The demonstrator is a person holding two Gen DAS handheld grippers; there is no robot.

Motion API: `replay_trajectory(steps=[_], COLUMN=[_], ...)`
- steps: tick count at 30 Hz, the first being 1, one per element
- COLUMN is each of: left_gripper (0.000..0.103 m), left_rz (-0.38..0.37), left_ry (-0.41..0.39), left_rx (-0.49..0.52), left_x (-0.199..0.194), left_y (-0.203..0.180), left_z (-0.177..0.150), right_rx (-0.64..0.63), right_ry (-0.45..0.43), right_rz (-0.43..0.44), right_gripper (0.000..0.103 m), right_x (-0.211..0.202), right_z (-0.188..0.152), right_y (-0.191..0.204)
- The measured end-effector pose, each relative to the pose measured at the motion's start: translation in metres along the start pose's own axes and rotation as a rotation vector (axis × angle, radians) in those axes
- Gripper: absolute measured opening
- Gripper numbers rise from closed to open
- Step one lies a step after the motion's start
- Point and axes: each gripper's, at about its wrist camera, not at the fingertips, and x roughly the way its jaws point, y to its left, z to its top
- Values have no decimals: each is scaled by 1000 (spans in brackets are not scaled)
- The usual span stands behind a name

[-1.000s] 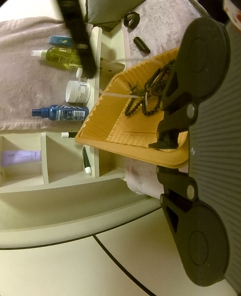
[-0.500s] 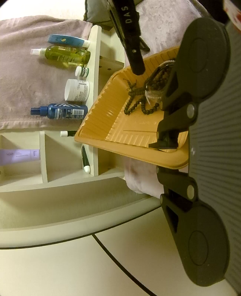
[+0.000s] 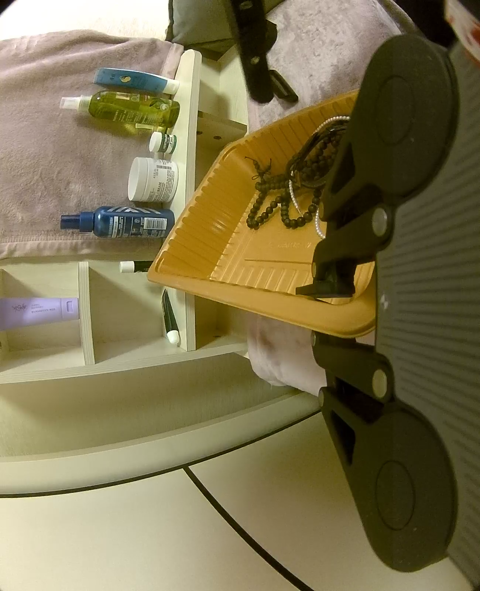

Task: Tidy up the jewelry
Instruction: 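Open the right gripper over the tray to drop the pearl necklace while left holds tray, then grasp the black cylindrical case on the towel with the right gripper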

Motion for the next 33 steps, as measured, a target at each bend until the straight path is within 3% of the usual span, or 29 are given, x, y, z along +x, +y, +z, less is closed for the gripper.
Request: replay_trajectory(steps=[1,3,11,18,24,26,28,33], left_gripper=[5,5,5,5,5,5,5,5], left_rz=[0,0,1,3,6,6,7,12], left_ry=[0,0,-1,1,3,5,7,11], left_rx=[1,0,2,1,2,-2,-3,2], left_x=[0,0,0,1,0,0,0,0], left_y=[0,0,1,1,0,1,0,-1], left_z=[0,0,0,-1,-2,-2,-1,-1], right_rx=[5,27,106,96,85,80,64,23], right_ry=[-2,-4,1,-1,-5,-5,-8,-14], right_rz=[-12,-34,-159,-276,-304,-303,-307,-324], right_gripper=[37,43,49,55,60,63,74,80], right_x=[-3,-9,-30,-41,-38,-35,-31,-18], right_z=[-4,-12,-49,-64,-65,-64,-63,-56], right_y=[-3,-11,-49,-70,-78,-78,-77,-77])
